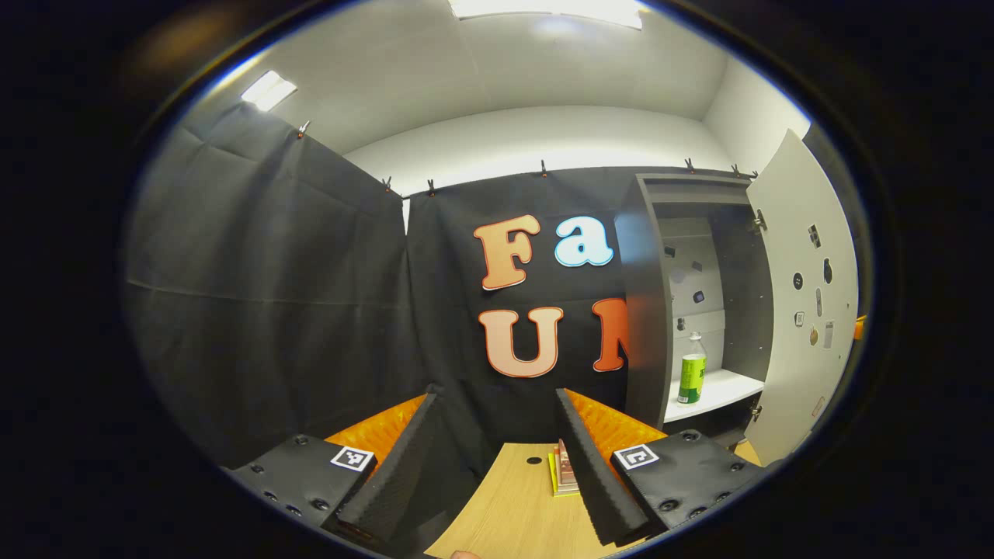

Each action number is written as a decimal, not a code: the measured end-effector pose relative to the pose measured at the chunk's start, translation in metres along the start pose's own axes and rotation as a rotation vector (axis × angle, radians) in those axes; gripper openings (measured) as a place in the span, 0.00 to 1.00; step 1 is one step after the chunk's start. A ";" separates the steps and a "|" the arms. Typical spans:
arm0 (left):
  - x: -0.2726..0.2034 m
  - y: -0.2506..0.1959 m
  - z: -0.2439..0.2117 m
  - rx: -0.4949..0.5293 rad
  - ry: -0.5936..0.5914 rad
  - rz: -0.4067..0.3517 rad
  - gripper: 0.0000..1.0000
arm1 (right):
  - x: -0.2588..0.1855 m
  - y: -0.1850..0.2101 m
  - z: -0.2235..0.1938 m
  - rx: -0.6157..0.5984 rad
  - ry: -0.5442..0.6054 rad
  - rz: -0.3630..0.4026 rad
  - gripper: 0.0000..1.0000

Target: Open the cabinet door with the right hand, grasp the bottle in the cabinet with the left hand and place it on the coaster, then close the cabinet door with the right hand.

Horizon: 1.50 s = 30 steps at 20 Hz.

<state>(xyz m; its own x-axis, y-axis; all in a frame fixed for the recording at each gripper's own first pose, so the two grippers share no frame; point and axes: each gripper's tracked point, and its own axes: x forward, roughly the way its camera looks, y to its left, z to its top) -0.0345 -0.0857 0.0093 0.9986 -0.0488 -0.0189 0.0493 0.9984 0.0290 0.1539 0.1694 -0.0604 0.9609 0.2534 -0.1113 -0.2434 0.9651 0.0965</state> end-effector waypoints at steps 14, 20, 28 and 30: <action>-0.015 -0.091 0.022 0.019 -0.013 -0.017 0.93 | 0.013 -0.067 -0.003 0.013 -0.016 0.034 0.02; -0.025 -0.133 0.029 0.030 -0.018 -0.044 0.94 | 0.010 -0.068 -0.004 0.050 -0.008 0.115 0.02; -0.021 -0.195 0.024 -0.007 -0.010 -0.115 0.96 | -0.020 -0.097 0.013 0.003 -0.042 0.102 0.04; -0.012 -0.217 0.020 -0.018 -0.010 -0.145 0.96 | -0.026 -0.113 0.022 -0.001 -0.059 0.064 0.14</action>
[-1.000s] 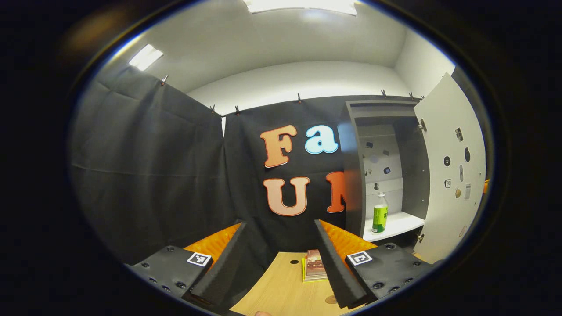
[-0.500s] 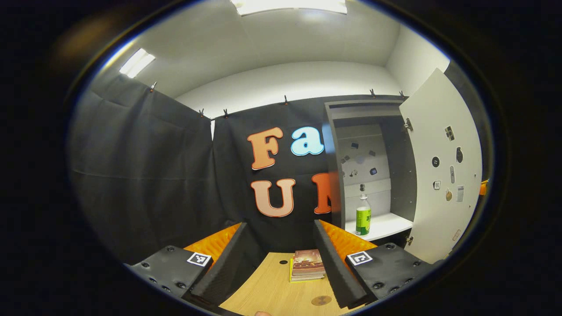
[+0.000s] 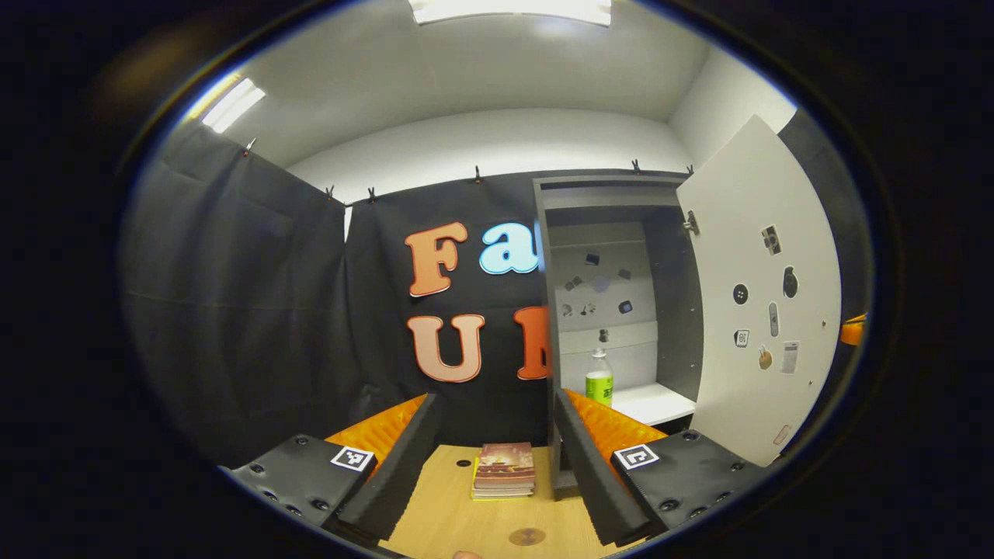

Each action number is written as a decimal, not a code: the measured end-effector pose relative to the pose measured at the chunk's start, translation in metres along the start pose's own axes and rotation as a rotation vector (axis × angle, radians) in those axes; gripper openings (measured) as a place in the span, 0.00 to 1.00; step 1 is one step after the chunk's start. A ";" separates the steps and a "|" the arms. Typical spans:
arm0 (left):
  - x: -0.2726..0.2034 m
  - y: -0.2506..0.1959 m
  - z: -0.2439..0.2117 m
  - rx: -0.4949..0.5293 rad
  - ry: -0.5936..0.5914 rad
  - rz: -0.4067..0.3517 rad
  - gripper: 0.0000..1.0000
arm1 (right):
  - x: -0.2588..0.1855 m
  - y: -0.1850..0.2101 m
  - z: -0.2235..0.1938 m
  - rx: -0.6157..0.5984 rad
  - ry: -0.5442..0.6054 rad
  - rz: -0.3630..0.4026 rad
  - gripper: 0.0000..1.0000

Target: Open the cabinet door with the right hand, grasp the bottle in the cabinet with the left hand and place it on the coaster, then close the cabinet door with the right hand.

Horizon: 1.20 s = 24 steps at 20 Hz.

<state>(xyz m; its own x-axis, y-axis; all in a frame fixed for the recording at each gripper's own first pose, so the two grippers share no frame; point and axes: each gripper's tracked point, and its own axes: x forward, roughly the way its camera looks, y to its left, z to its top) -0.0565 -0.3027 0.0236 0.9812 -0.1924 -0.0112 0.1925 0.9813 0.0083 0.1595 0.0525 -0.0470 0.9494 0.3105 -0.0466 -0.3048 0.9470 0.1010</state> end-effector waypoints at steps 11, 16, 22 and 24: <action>0.107 -0.115 -0.035 -0.048 0.022 -0.154 0.94 | -0.006 -0.043 0.004 -0.035 -0.018 -0.130 0.96; 0.171 -0.154 -0.062 -0.053 0.050 -0.182 0.94 | -0.012 -0.059 0.009 -0.030 -0.029 -0.187 0.98; 0.239 -0.195 -0.086 -0.079 0.067 -0.217 0.94 | -0.023 -0.083 0.014 -0.019 -0.042 -0.277 0.88; 0.264 -0.200 -0.094 -0.062 0.073 -0.204 0.97 | -0.025 -0.093 0.010 -0.015 -0.036 -0.308 0.88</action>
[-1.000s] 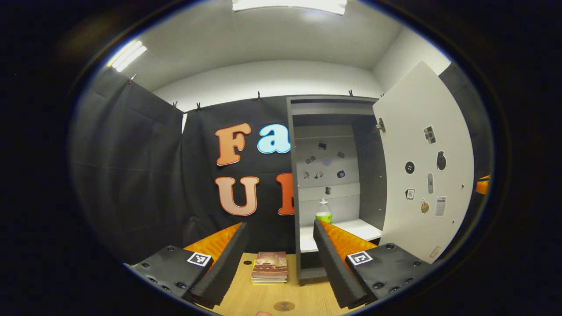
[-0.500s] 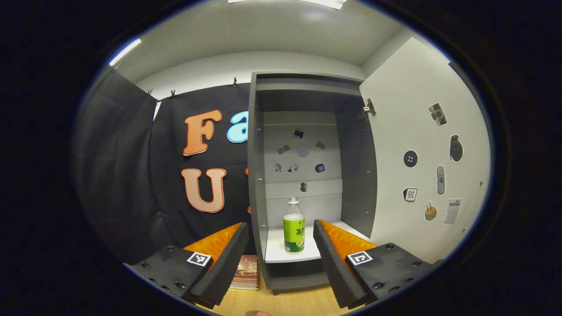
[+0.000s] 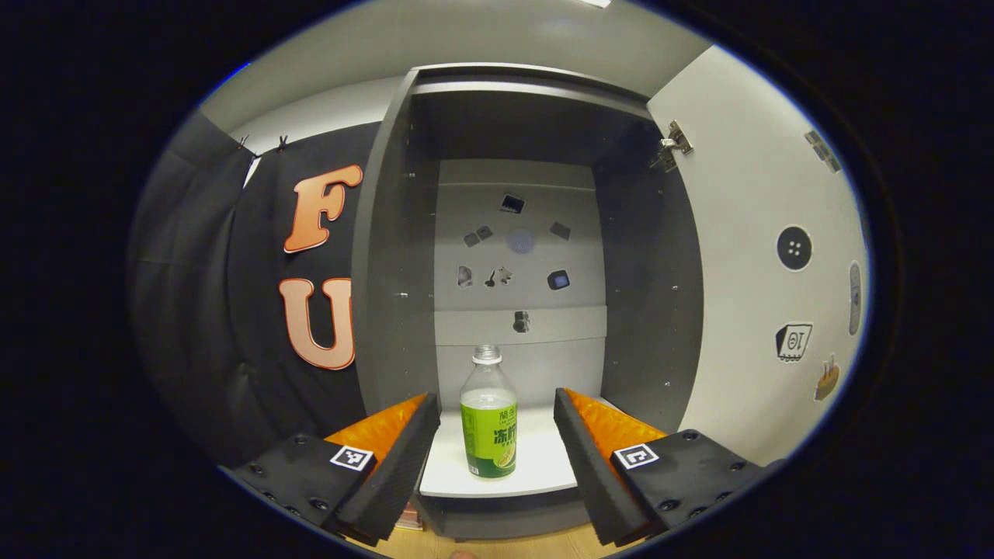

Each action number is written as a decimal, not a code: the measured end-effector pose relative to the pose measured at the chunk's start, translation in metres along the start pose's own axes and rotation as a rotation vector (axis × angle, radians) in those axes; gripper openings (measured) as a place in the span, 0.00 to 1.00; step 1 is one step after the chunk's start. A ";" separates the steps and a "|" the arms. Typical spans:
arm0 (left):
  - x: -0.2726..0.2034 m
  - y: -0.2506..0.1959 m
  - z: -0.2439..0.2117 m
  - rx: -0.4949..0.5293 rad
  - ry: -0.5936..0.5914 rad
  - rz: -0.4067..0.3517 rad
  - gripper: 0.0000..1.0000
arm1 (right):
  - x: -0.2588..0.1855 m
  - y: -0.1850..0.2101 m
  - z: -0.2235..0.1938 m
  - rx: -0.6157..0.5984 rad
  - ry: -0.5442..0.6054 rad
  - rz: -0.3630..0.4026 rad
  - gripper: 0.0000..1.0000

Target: Open the cabinet door with the right hand, grasp the bottle in the cabinet with the left hand and place it on the coaster, then close the cabinet door with the right hand.

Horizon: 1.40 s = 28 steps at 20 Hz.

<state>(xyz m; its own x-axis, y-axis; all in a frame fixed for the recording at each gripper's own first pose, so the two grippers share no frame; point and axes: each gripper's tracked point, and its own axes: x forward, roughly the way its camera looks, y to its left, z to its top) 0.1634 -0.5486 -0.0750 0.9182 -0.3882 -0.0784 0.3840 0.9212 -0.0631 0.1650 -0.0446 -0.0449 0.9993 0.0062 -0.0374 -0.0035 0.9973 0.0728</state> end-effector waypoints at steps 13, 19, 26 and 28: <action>0.094 0.008 -0.060 0.007 0.103 0.006 0.94 | 0.015 -0.017 -0.021 0.011 0.062 -0.108 0.97; 0.090 0.004 -0.066 -0.040 0.131 -0.018 0.82 | 0.012 -0.016 -0.025 0.003 0.069 -0.126 0.98; 0.029 0.011 -0.048 -0.080 0.114 -0.057 0.82 | 0.006 -0.001 -0.023 0.012 0.056 -0.082 0.97; 0.007 0.020 -0.049 -0.070 0.116 -0.054 0.83 | 0.006 0.003 -0.024 0.024 0.053 -0.061 0.97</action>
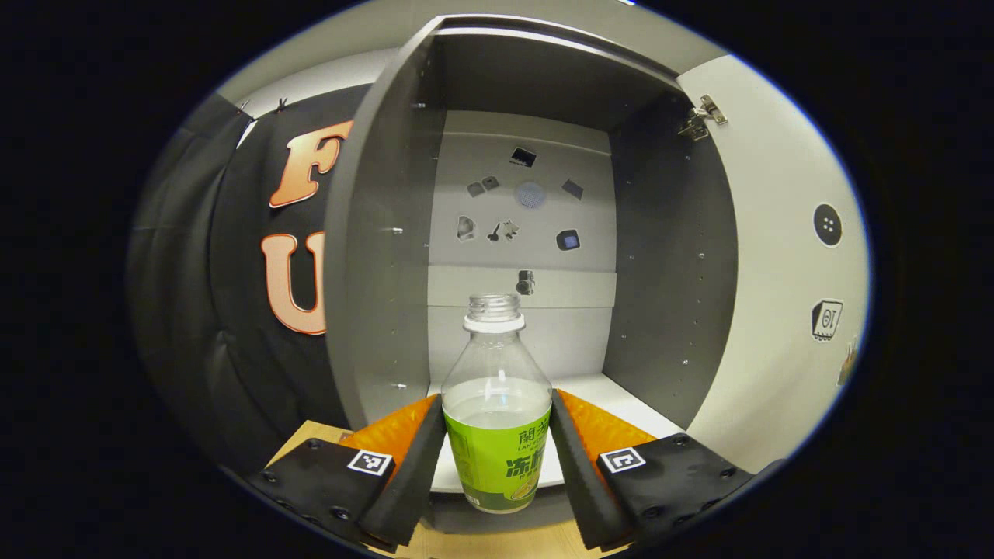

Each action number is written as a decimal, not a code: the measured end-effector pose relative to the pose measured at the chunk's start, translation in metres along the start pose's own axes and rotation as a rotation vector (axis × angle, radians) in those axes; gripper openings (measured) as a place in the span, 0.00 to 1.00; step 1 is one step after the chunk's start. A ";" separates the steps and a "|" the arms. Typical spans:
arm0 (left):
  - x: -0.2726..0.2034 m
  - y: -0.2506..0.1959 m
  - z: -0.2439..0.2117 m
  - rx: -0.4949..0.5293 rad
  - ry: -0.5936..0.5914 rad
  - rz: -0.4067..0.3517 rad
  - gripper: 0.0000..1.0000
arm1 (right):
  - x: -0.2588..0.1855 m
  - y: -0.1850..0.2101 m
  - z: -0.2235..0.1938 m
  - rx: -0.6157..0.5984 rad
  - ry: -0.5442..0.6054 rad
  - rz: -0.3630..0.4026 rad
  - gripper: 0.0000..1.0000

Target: Open the cabinet door with the right hand, grasp the bottle in the cabinet with the left hand and place it on the coaster, then close the cabinet door with the right hand.

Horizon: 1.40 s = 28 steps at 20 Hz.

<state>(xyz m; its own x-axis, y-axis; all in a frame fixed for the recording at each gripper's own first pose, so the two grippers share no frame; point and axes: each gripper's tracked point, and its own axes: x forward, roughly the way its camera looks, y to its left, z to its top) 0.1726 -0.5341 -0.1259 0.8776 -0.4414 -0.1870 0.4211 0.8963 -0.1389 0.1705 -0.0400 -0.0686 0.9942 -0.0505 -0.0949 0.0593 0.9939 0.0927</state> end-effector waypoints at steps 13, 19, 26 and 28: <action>-0.113 0.081 -0.077 0.049 0.068 0.129 0.84 | -0.008 0.037 -0.004 0.010 0.016 0.153 0.93; -0.134 0.113 -0.147 -0.002 0.118 0.174 0.82 | -0.016 0.043 -0.005 0.003 0.022 0.167 0.93; -0.139 0.127 -0.229 -0.037 0.180 0.194 0.82 | -0.020 0.047 -0.007 -0.005 0.041 0.152 0.88; -0.141 0.133 -0.250 -0.044 0.191 0.215 0.81 | -0.021 0.048 -0.008 -0.013 0.046 0.144 0.88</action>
<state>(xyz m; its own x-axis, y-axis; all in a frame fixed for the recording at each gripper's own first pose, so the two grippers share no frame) 0.0480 -0.3636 -0.3608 0.8848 -0.2458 -0.3960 0.2165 0.9692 -0.1177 0.1519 0.0096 -0.0698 0.9871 0.0973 -0.1271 -0.0855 0.9918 0.0955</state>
